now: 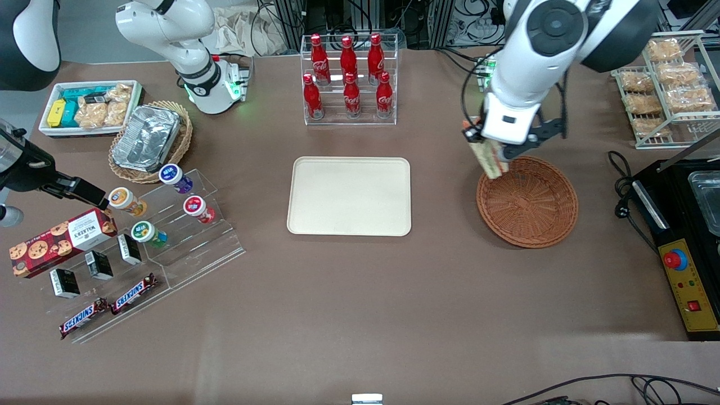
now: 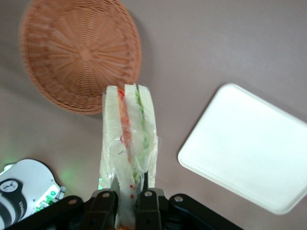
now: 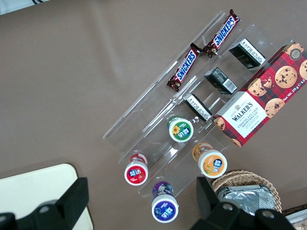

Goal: Place sandwich from basket to tray
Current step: 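Lift the sandwich and carry it with the left gripper to the tray, then lower the sandwich onto the tray and open the left gripper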

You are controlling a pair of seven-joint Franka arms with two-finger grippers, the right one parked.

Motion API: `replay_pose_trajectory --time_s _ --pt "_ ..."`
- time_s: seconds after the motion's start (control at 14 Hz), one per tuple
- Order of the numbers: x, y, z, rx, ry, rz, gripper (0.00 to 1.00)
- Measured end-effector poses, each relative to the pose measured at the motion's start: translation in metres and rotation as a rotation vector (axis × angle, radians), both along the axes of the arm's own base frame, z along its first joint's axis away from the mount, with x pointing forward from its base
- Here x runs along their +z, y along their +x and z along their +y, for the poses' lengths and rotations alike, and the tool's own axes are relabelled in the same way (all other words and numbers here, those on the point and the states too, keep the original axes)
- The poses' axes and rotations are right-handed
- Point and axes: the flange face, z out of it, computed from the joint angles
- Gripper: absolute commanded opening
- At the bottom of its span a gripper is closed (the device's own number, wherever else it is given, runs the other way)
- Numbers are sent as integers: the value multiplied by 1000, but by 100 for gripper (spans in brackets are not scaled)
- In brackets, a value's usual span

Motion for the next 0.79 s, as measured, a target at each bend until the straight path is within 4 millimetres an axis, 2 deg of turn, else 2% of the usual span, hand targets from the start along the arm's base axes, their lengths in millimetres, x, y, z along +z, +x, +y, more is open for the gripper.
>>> replay_pose_trajectory --time_s 0.07,0.29,0.36,0.43,0.5,0.64,0.79 --pt "-9 -2 -15 -30 -16 -7 0" --pt "-60 -5 -59 -98 -73 -44 2" --pt "-78 -7 -70 -113 -92 -55 17" --pt "-94 -7 -79 -123 -110 -65 16" --pt "-109 -7 -88 -134 -130 -76 0" --pt "-138 -16 -111 -168 -169 -100 0" --pt "-168 -35 -132 -209 -201 -124 0"
